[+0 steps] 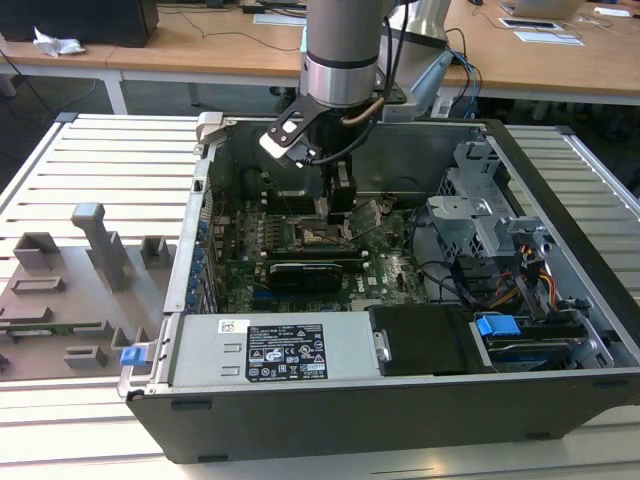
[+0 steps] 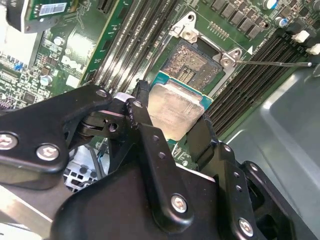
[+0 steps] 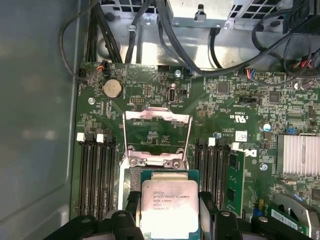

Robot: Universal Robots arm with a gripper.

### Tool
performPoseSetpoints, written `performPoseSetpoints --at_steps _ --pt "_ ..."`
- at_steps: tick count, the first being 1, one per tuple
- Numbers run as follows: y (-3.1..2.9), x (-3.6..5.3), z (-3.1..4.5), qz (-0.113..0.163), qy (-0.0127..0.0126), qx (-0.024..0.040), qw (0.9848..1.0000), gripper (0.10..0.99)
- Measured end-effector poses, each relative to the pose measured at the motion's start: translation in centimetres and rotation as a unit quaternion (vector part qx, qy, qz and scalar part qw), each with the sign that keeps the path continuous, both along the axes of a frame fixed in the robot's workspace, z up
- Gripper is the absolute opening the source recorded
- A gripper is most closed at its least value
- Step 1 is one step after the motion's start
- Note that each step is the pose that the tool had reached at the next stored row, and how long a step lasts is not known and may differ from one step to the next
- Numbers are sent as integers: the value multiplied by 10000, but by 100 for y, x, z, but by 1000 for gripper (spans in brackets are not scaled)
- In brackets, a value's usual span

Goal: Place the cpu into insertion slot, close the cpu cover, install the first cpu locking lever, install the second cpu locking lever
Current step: 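Place the cpu into insertion slot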

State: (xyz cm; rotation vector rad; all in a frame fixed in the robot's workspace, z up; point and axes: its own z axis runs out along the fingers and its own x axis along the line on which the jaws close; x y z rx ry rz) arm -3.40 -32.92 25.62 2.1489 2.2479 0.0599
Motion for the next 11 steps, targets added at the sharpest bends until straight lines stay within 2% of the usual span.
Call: performPoseSetpoints --at_steps 4,11 --pt "49 -40 -32 0 0 1 10000 545" --pt "93 -67 -211 0 0 0 10000 545"
